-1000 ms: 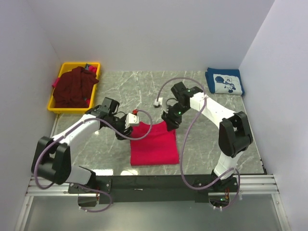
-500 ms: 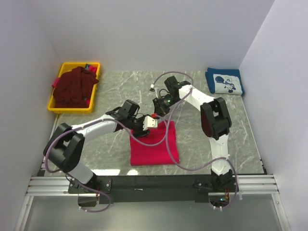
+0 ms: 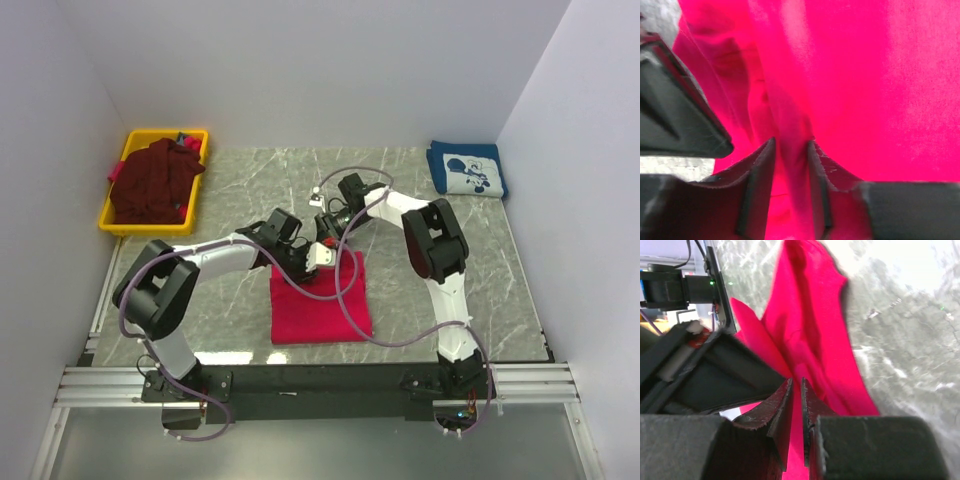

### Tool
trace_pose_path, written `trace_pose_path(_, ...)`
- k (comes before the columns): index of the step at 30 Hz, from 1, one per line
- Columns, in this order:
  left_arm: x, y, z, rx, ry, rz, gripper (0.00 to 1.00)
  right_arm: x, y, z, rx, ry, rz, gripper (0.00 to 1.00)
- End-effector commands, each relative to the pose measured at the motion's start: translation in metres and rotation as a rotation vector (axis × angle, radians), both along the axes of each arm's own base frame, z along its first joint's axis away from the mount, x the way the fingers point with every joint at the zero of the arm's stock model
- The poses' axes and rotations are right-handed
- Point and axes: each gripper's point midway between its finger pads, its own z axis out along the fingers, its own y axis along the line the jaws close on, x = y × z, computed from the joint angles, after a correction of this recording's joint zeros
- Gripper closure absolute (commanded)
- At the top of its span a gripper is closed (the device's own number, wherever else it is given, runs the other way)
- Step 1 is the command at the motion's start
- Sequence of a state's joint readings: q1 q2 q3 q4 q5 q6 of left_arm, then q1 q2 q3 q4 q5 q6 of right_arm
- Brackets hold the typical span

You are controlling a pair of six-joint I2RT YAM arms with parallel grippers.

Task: Fold and stack the t-shirts
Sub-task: Fold the tshirt

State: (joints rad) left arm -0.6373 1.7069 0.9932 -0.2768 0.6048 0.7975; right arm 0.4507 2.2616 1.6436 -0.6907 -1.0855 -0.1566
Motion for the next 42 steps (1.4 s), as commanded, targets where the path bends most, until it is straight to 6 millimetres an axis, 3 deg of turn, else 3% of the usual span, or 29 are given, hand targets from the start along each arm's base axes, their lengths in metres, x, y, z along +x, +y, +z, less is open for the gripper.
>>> trace_pose_path(1, 0.000, -0.011, 0.015, -0.039, -0.011, -0.027, 0.70, -0.007, 0.006, -0.009, 0.021, 0.046, 0.013, 0.82)
trace_pose_path(8, -0.020, -0.008, 0.031, -0.048, -0.035, -0.107, 0.99, -0.019, 0.005, -0.033, -0.013, 0.124, 0.025, 0.82)
trace_pose_path(14, -0.025, -0.006, 0.055, -0.081, -0.164, -0.138, 0.99, -0.032, 0.001, -0.048, -0.048, 0.138, 0.046, 0.82)
trace_pose_path(20, -0.004, -0.009, 0.074, -0.109, -0.284, -0.099, 0.99, -0.043, -0.003, -0.056, -0.057, 0.165, 0.077, 0.82)
trace_pose_path(26, 0.034, -0.010, 0.082, -0.113, -0.394, -0.054, 0.99, -0.046, -0.004, -0.056, -0.049, 0.173, 0.080, 0.82)
trace_pose_path(31, 0.055, -0.008, 0.072, -0.097, -0.401, -0.019, 0.99, -0.046, -0.004, -0.051, -0.049, 0.163, 0.087, 0.82)
trace_pose_path(34, 0.049, -0.012, 0.068, -0.120, -0.410, -0.039, 0.99, -0.041, -0.003, -0.045, -0.053, 0.141, 0.087, 0.82)
trace_pose_path(35, 0.042, -0.009, 0.059, -0.108, -0.401, -0.041, 0.99, -0.038, -0.002, -0.039, -0.051, 0.119, 0.084, 0.82)
trace_pose_path(42, 0.001, -0.008, 0.053, -0.118, -0.464, -0.160, 0.99, -0.022, -0.006, -0.009, -0.095, -0.022, 0.102, 0.81)
